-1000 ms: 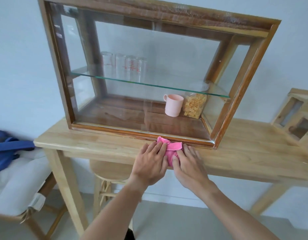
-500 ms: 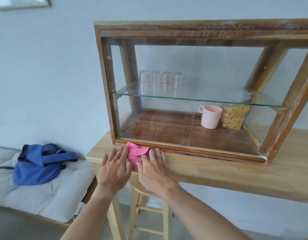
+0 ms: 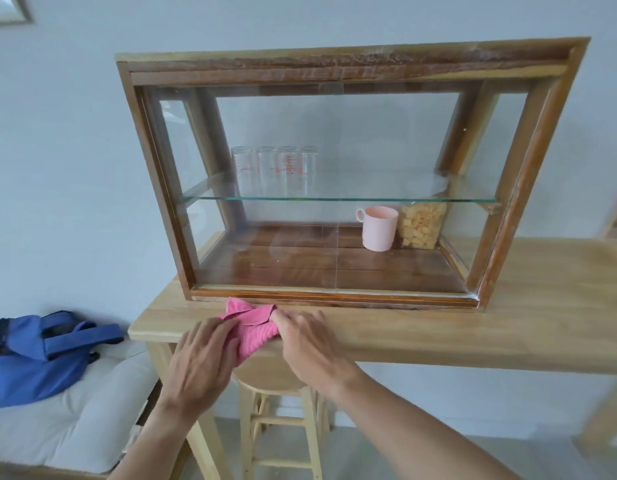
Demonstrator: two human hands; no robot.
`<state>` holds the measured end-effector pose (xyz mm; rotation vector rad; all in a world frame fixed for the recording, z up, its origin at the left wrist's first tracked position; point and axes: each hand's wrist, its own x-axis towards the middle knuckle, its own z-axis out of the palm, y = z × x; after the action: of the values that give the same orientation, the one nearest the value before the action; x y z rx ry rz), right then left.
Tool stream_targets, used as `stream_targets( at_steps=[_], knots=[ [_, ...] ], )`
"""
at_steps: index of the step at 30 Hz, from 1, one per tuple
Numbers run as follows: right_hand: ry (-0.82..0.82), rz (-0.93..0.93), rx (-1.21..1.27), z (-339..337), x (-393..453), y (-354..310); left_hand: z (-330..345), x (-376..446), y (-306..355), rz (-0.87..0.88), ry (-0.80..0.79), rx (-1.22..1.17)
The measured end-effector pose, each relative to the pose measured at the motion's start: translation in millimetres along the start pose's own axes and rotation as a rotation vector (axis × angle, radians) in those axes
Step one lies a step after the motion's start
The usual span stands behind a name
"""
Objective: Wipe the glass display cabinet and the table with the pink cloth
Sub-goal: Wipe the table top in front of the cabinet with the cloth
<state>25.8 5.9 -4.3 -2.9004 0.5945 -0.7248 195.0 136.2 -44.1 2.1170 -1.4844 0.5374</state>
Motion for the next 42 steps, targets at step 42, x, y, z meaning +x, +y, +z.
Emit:
stream_targets(
  at_steps=[42],
  knots=[
    [-0.013, 0.458, -0.369, -174, -269, 275, 122, 72, 386, 0.709, -0.182, -0.195]
  ],
)
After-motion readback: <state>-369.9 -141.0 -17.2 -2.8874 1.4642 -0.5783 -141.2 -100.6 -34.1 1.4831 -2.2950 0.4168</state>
